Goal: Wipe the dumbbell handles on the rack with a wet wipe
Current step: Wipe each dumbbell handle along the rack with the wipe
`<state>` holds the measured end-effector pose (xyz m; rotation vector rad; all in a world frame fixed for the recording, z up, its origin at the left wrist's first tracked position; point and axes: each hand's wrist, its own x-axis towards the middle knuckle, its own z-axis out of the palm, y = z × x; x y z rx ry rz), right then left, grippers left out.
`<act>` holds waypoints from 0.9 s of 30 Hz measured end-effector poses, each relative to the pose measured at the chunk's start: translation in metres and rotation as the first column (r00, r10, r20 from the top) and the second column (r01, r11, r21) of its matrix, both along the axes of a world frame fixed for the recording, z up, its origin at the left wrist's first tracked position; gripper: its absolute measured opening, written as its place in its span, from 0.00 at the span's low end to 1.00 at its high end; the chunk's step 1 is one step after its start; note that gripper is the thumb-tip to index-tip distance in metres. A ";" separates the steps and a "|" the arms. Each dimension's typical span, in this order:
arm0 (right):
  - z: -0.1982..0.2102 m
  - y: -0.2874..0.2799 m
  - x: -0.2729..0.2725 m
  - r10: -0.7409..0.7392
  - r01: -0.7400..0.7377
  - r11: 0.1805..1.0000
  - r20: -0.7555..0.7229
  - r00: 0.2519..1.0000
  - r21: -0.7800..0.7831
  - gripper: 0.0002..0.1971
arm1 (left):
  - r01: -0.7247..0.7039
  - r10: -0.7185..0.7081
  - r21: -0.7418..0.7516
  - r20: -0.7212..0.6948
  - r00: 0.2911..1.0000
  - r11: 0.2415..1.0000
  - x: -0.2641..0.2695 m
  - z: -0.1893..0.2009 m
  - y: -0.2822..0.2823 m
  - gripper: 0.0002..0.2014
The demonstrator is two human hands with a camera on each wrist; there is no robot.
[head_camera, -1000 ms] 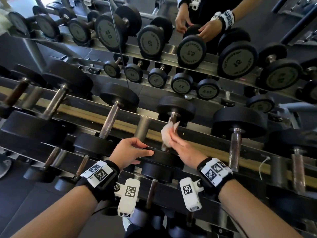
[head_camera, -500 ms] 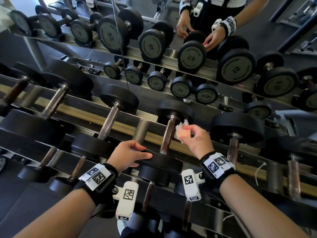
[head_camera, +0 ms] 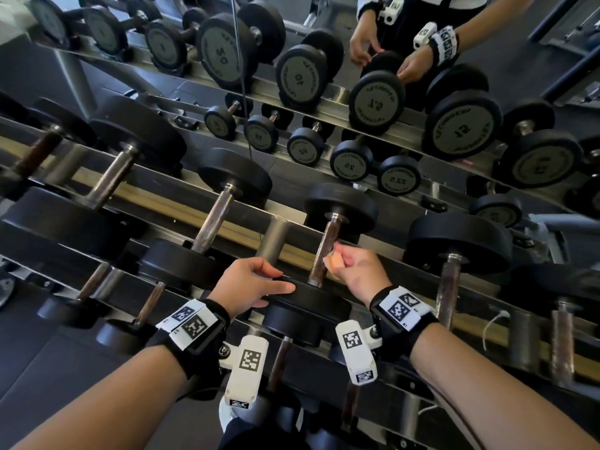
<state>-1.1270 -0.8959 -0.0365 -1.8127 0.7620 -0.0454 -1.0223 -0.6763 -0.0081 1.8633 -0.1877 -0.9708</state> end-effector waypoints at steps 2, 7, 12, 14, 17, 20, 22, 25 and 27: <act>-0.002 -0.001 -0.007 0.034 -0.031 0.997 -0.045 0.998 0.069 0.24 | -0.004 0.004 0.004 -0.002 1.000 1.000 0.000 0.000 -0.001 0.17; 0.016 -0.003 0.004 -0.012 0.012 0.999 0.003 1.000 -0.031 0.25 | 0.002 -0.002 0.012 0.002 1.000 1.000 0.000 0.001 0.000 0.16; 0.022 0.017 -0.013 0.086 -0.087 0.995 -0.025 0.996 -0.044 0.26 | 0.007 -0.007 0.014 0.008 1.000 1.000 0.000 0.003 -0.001 0.17; 0.026 0.019 -0.021 0.152 -0.152 0.988 -0.052 0.987 -0.001 0.23 | 0.011 -0.011 0.016 0.010 1.000 1.000 0.000 0.004 -0.002 0.17; 0.038 0.004 -0.014 0.074 -0.075 0.995 0.016 0.997 0.066 0.18 | 0.024 -0.024 0.023 0.013 1.000 0.999 0.000 0.008 -0.002 0.17; 0.036 -0.004 0.003 -0.009 0.011 0.999 0.028 1.000 -0.041 0.17 | 0.032 -0.032 0.031 0.021 0.999 0.999 -0.001 0.011 -0.001 0.17; 0.025 0.005 0.010 -0.036 0.035 0.995 -0.015 0.999 -0.091 0.19 | 0.036 -0.037 0.039 0.025 0.999 0.999 -0.001 0.013 -0.002 0.18; 0.009 0.018 0.013 -0.084 0.076 0.991 -0.069 0.994 -0.112 0.20 | 0.054 -0.056 0.050 0.036 0.998 0.997 -0.001 0.015 -0.003 0.18; 0.008 0.021 0.010 -0.102 0.096 0.992 -0.076 0.992 -0.075 0.19 | 0.071 -0.073 0.054 0.043 0.996 0.996 0.000 0.015 -0.003 0.19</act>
